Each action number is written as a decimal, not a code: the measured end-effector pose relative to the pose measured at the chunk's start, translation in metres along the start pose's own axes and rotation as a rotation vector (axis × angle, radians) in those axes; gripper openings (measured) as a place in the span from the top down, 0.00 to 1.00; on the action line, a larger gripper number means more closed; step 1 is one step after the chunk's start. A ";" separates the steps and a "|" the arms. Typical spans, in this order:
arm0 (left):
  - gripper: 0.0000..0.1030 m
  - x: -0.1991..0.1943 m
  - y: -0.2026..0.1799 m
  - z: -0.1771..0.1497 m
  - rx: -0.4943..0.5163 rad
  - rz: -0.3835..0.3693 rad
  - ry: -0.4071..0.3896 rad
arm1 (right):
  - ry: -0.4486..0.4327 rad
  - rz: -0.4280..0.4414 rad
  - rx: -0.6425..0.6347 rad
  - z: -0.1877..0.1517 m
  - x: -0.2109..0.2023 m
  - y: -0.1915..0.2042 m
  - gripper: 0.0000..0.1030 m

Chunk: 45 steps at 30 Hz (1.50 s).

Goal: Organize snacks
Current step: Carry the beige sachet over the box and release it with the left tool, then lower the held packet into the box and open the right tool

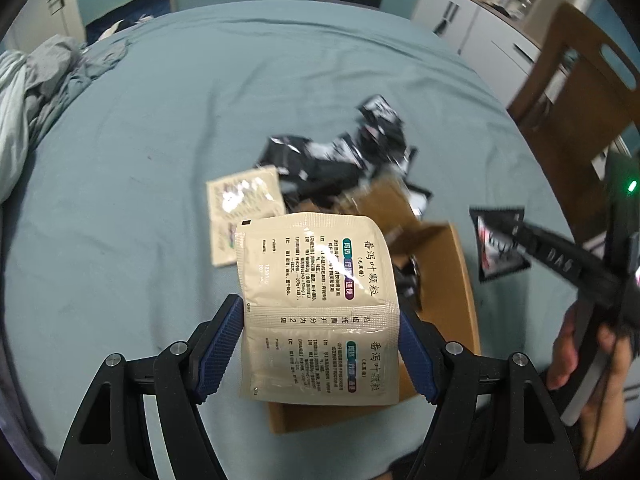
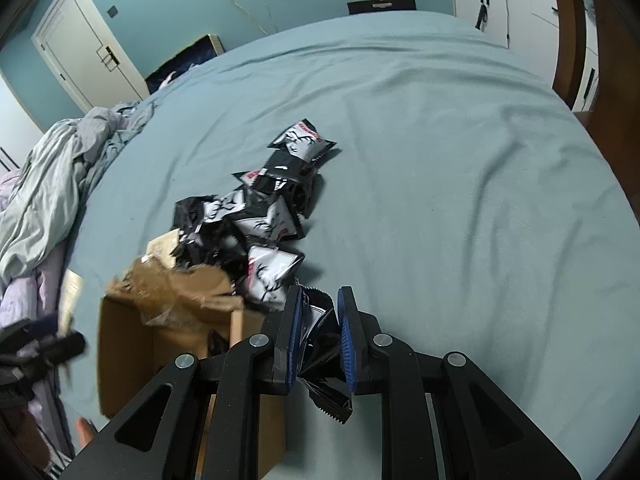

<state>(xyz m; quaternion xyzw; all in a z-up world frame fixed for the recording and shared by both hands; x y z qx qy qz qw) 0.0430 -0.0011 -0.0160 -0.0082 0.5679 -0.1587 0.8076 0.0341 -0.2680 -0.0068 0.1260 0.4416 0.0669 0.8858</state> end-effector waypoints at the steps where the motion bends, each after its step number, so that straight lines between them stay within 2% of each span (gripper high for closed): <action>1: 0.28 0.004 -0.003 -0.005 0.010 -0.011 0.013 | -0.013 0.005 -0.004 -0.002 -0.005 0.001 0.85; 4: 0.26 0.013 -0.011 -0.014 0.039 -0.047 0.049 | -0.060 0.067 -0.035 -0.006 -0.017 0.009 0.85; 7: 0.24 0.011 -0.016 -0.015 0.083 -0.004 0.029 | -0.089 0.117 -0.046 -0.011 -0.026 0.014 0.85; 9: 0.16 0.007 -0.014 -0.015 0.086 0.023 0.003 | -0.098 0.154 -0.034 -0.017 -0.031 0.013 0.85; 14: 0.07 0.000 0.009 -0.010 -0.019 -0.022 -0.015 | -0.099 0.157 -0.058 -0.025 -0.036 0.016 0.85; 18: 0.06 -0.003 0.025 -0.005 -0.085 0.019 -0.043 | -0.093 0.167 -0.112 -0.027 -0.035 0.027 0.85; 23: 0.06 -0.010 0.033 -0.002 -0.088 0.109 -0.100 | -0.096 0.228 -0.188 -0.032 -0.035 0.045 0.85; 26: 0.06 -0.010 0.036 0.000 -0.092 0.121 -0.103 | -0.086 0.238 -0.236 -0.035 -0.031 0.054 0.84; 28: 0.06 -0.009 0.037 0.001 -0.099 0.112 -0.099 | -0.058 0.264 -0.220 -0.036 -0.024 0.053 0.80; 30: 0.06 -0.008 0.037 0.001 -0.099 0.116 -0.096 | -0.021 0.317 -0.165 -0.037 -0.016 0.048 0.57; 32: 0.06 -0.006 0.037 0.002 -0.093 0.122 -0.092 | -0.019 0.316 -0.143 -0.035 -0.015 0.047 0.43; 36: 0.06 -0.008 0.037 0.000 -0.091 0.142 -0.088 | -0.077 0.278 -0.144 -0.030 -0.024 0.044 0.36; 39: 0.06 -0.012 0.037 0.001 -0.085 0.142 -0.101 | -0.124 0.181 -0.133 -0.028 -0.032 0.037 0.29; 42: 0.05 -0.013 0.035 0.002 -0.069 0.167 -0.112 | -0.146 0.093 -0.124 -0.027 -0.034 0.034 0.27; 45: 0.05 -0.012 0.032 0.003 -0.054 0.179 -0.111 | -0.147 0.068 -0.115 -0.026 -0.035 0.034 0.27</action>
Point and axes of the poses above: each gripper's, at about its wrist camera, not at the fingertips, and x roughly the way its jaws point, y to its left, z to its top, the point moved 1 cm from there along x, roughly the way its jaws point, and after that the axes turned 4 degrees about -x, right-handed, at the moved point
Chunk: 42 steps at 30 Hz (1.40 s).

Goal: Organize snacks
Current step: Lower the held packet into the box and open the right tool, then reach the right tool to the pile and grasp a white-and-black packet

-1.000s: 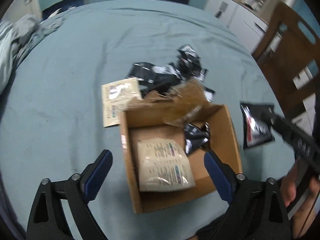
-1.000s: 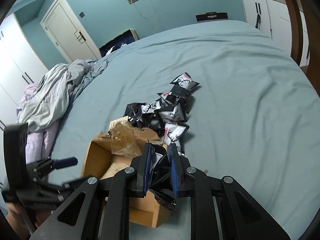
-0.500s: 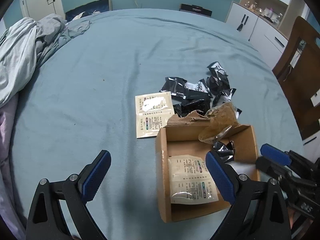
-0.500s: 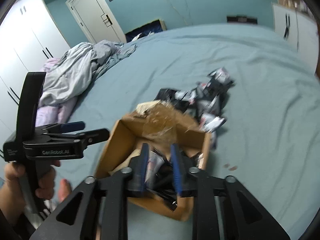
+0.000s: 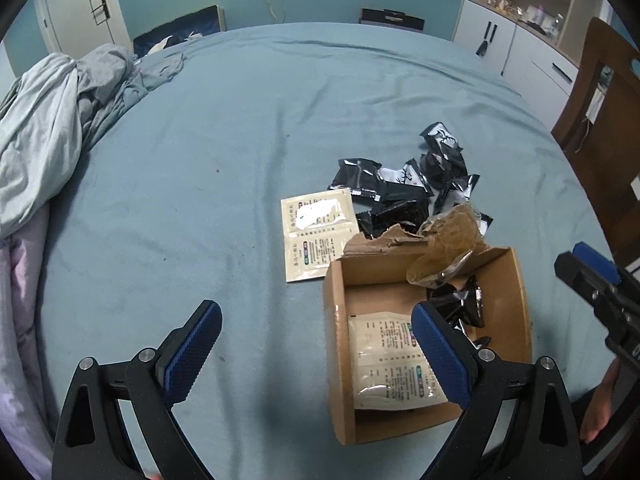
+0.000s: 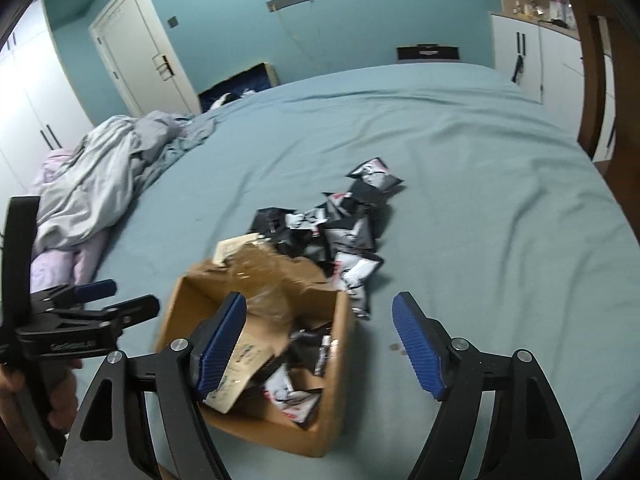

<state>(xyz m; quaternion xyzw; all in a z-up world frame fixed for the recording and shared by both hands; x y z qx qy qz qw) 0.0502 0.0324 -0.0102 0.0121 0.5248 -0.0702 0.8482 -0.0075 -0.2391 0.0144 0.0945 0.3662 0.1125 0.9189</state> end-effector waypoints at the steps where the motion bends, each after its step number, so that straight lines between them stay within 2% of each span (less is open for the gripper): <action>1: 0.05 0.000 -0.001 0.000 0.005 0.004 0.000 | -0.002 -0.006 0.003 0.001 0.000 0.000 0.27; 7: 0.05 0.003 -0.002 0.006 0.022 0.001 0.002 | -0.001 -0.087 0.006 0.009 0.008 0.002 0.27; 9: 0.05 0.008 0.002 0.010 -0.017 -0.057 0.040 | 0.028 -0.092 0.052 0.011 0.016 -0.006 0.27; 12: 0.05 0.016 0.010 0.014 -0.093 -0.119 0.078 | 0.082 -0.031 0.144 0.012 0.031 -0.020 0.27; 16: 0.05 0.025 0.017 0.020 -0.114 -0.088 0.103 | 0.137 -0.004 0.250 0.021 0.055 -0.041 0.27; 20: 0.05 0.030 0.029 0.029 -0.159 -0.101 0.118 | 0.183 0.049 0.333 0.033 0.080 -0.057 0.27; 24: 0.05 0.042 0.040 0.033 -0.220 -0.129 0.174 | 0.238 0.117 0.420 0.038 0.107 -0.073 0.27; 28: 0.05 0.053 0.043 0.034 -0.217 -0.097 0.203 | 0.374 0.134 0.407 0.037 0.144 -0.078 0.27; 32: 0.05 0.059 0.045 0.036 -0.216 -0.086 0.207 | 0.420 0.117 0.345 0.046 0.163 -0.069 0.27; 36: 0.05 0.066 0.047 0.036 -0.230 -0.098 0.214 | 0.446 0.063 0.269 0.055 0.173 -0.060 0.27; 37: 0.05 0.068 0.047 0.036 -0.233 -0.099 0.218 | 0.451 0.049 0.254 0.056 0.174 -0.058 0.29; 38: 0.05 0.069 0.047 0.036 -0.235 -0.100 0.221 | 0.453 0.032 0.240 0.057 0.172 -0.057 0.41; 39: 0.05 0.070 0.048 0.036 -0.239 -0.105 0.221 | 0.455 0.019 0.226 0.058 0.171 -0.055 0.58; 42: 0.04 0.072 0.048 0.035 -0.254 -0.118 0.226 | 0.447 0.016 0.218 0.060 0.167 -0.054 0.58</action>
Point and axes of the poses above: each gripper's, at about its wrist camera, not at the fingertips, and x roughly the way its jaws point, y to its left, z to its top, the point moved 1 cm from there along x, roughly the way its jaws point, and after that the axes turned 4 degrees about -x, right-handed, at the moved point
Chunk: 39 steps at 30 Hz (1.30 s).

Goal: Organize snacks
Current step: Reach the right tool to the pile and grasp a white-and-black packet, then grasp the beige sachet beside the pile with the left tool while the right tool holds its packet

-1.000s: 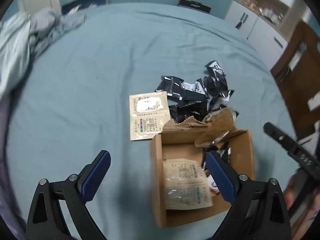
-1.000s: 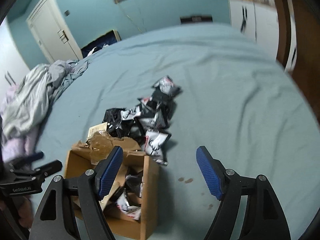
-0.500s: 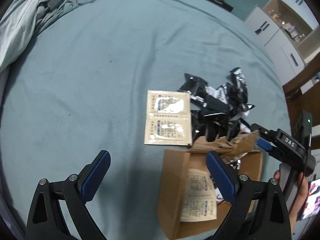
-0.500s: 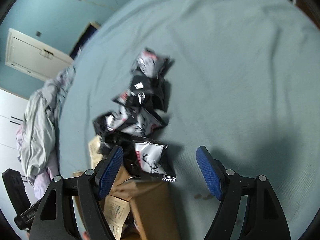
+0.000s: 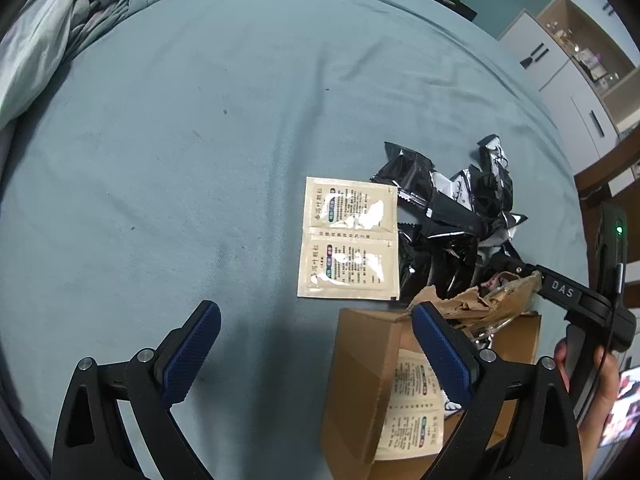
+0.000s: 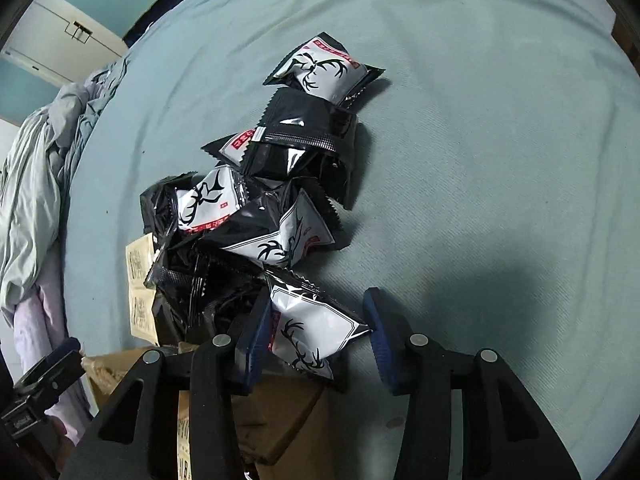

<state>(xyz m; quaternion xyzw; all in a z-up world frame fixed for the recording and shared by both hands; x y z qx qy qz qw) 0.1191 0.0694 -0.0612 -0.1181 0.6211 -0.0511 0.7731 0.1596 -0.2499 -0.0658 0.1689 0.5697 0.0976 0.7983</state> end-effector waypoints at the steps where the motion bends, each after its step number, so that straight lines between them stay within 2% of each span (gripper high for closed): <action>1: 0.04 0.001 0.000 0.000 -0.004 -0.007 0.005 | -0.008 -0.003 -0.001 0.000 -0.002 0.000 0.58; 4: 0.04 0.002 0.000 0.000 -0.008 -0.018 0.005 | -0.064 -0.002 0.012 0.000 -0.015 0.004 0.60; 5: 0.03 0.002 0.000 0.000 -0.008 -0.018 0.004 | -0.088 -0.005 0.012 -0.001 -0.021 0.004 0.64; 7: 0.03 0.003 -0.002 0.002 -0.001 -0.021 0.003 | -0.138 -0.018 0.009 -0.001 -0.033 0.007 0.64; 11: 0.03 0.005 -0.007 0.020 0.002 -0.039 0.025 | -0.166 0.015 0.007 -0.007 -0.040 0.008 0.64; 14: 0.03 0.014 -0.010 0.039 -0.004 -0.012 0.038 | -0.177 0.012 0.019 -0.010 -0.041 0.002 0.64; 18: 0.03 0.048 -0.015 0.061 0.017 0.009 0.136 | -0.215 -0.011 0.031 -0.008 -0.051 -0.002 0.64; 20: 0.03 0.070 -0.017 0.066 0.034 -0.013 0.217 | -0.222 -0.015 0.028 -0.008 -0.054 -0.001 0.64; 22: 0.03 0.083 -0.020 0.068 0.040 -0.023 0.249 | -0.217 -0.020 0.023 -0.010 -0.052 0.000 0.64; 26: 0.00 0.092 -0.030 0.068 0.098 0.016 0.229 | -0.198 -0.024 0.014 -0.008 -0.046 0.002 0.64; 32: 0.00 0.104 -0.050 0.067 0.198 0.149 0.172 | -0.178 -0.033 -0.008 -0.002 -0.037 0.006 0.64; 35: 0.16 0.102 -0.056 0.066 0.241 0.198 0.129 | -0.176 -0.034 -0.008 -0.002 -0.037 0.005 0.64; 39: 0.24 0.091 -0.057 0.065 0.244 0.190 0.105 | -0.186 -0.032 0.006 -0.002 -0.040 0.003 0.64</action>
Point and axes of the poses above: each gripper's, at about its wrist camera, not at the fingertips, and x roughly the way its jaws point, y to its left, z to its top, the point moved 1 cm from there along x, roughly the way its jaws point, and after that the axes turned 4 degrees about -x, right-handed, at the moved point
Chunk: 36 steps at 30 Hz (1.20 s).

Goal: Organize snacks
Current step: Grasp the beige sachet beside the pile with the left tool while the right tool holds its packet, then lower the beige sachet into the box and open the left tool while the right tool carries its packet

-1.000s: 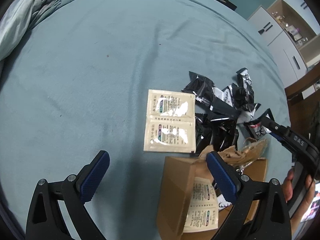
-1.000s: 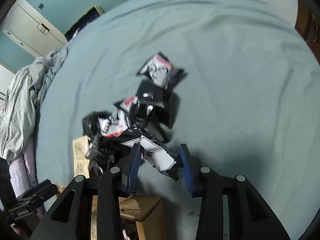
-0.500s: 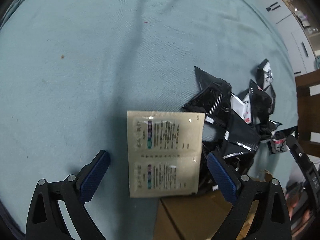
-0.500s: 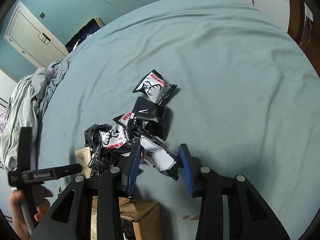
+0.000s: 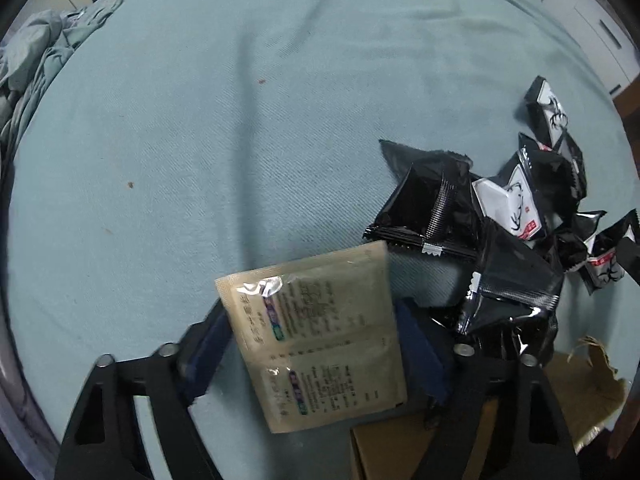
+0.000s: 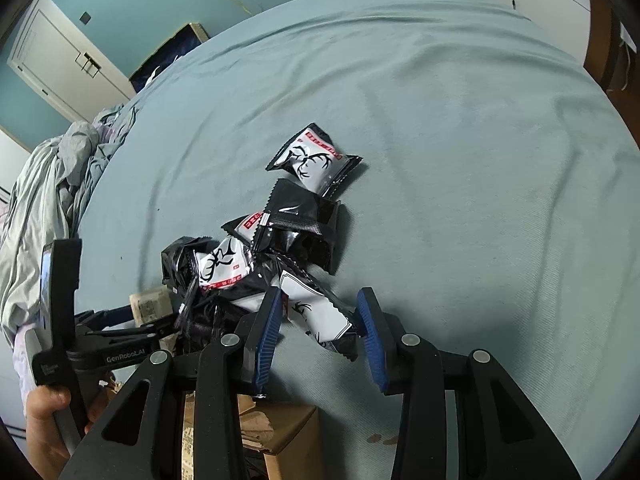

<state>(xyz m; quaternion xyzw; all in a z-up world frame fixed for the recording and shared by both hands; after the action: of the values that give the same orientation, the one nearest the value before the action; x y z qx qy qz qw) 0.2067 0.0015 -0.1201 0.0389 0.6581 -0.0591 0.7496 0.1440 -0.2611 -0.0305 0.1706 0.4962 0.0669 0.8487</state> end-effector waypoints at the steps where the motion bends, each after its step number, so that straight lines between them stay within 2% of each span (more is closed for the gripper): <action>1: 0.24 -0.003 0.002 0.000 -0.013 -0.005 -0.013 | -0.006 -0.001 0.003 0.000 -0.001 -0.001 0.64; 3: 0.25 -0.011 0.007 0.001 -0.041 -0.008 -0.049 | -0.021 -0.001 0.006 -0.002 -0.004 -0.001 0.64; 7: 0.25 -0.037 0.006 0.002 -0.055 0.040 -0.111 | -0.073 -0.027 0.007 -0.010 -0.014 -0.002 0.64; 10: 0.25 -0.064 0.010 -0.008 -0.082 0.026 -0.162 | -0.107 -0.031 0.034 -0.020 -0.026 -0.009 0.64; 13: 0.25 -0.088 0.010 -0.026 -0.088 0.022 -0.225 | -0.156 -0.042 0.052 -0.033 -0.045 -0.013 0.64; 17: 0.25 -0.115 0.016 -0.068 -0.063 -0.003 -0.314 | -0.228 -0.082 0.030 -0.049 -0.069 -0.013 0.64; 22: 0.25 -0.139 0.004 -0.084 -0.036 -0.056 -0.359 | -0.342 -0.128 -0.019 -0.072 -0.099 -0.008 0.64; 28: 0.25 -0.159 -0.008 -0.118 0.033 -0.070 -0.411 | -0.315 -0.096 0.019 -0.103 -0.112 -0.012 0.64; 32: 0.25 -0.160 -0.012 -0.135 0.032 -0.115 -0.396 | -0.333 -0.063 0.007 -0.112 -0.123 -0.006 0.64; 36: 0.25 -0.154 -0.023 -0.147 0.065 -0.106 -0.399 | -0.346 -0.068 -0.034 -0.118 -0.127 0.003 0.64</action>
<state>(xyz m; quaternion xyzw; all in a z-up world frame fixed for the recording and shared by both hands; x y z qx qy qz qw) 0.0401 0.0045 0.0142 0.0159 0.4957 -0.1261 0.8591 -0.0217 -0.2680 0.0215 0.1483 0.3467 0.0163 0.9260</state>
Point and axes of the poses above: each gripper's, at about its wrist camera, not at the fingertips, and x roughly the way its jaws point, y to its left, z to its top, the point moved 1 cm from there along x, roughly the way its jaws point, and after that the axes turned 4 degrees about -x, right-handed, at the moved point
